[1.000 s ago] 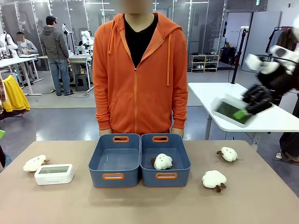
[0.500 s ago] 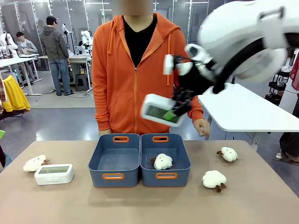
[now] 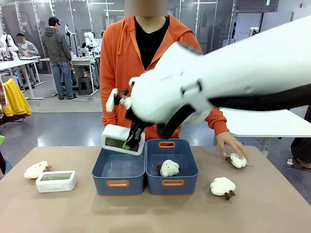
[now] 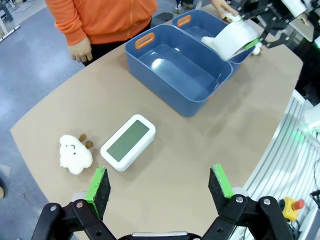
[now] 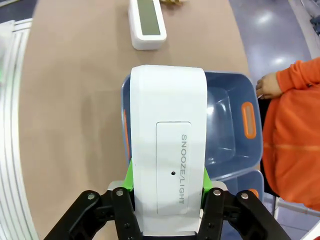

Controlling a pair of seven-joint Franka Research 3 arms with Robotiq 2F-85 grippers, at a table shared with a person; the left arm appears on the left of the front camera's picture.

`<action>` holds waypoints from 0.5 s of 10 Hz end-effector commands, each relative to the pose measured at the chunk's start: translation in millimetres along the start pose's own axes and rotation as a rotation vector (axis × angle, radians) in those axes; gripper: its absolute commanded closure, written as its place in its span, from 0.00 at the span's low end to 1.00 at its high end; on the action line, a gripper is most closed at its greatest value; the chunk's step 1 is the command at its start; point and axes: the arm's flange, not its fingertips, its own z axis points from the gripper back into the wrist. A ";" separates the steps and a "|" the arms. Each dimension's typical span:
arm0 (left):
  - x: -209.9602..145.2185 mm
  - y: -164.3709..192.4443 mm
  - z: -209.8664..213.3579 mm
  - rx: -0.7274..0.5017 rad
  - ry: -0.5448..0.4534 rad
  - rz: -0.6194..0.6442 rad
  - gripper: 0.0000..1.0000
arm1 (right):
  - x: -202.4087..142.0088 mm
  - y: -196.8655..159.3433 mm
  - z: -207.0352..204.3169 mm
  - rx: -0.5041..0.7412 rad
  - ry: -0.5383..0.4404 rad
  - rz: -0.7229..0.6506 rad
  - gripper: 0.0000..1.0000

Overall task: Sort the digital clocks into the basket.
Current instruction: Pick up the Digital clock from the table and place it into the empty Plastic storage basket.

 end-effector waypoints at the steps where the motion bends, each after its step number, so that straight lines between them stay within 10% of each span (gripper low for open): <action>1: -1.5 2.0 0.7 -0.017 -0.008 -0.019 0.00 | 20.6 -13.8 -36.1 -0.015 0.003 0.006 1.00; 5: -1.5 2.0 0.7 -0.017 -0.008 -0.019 0.00 | 12.2 -31.6 -104.4 0.039 0.059 -0.014 1.00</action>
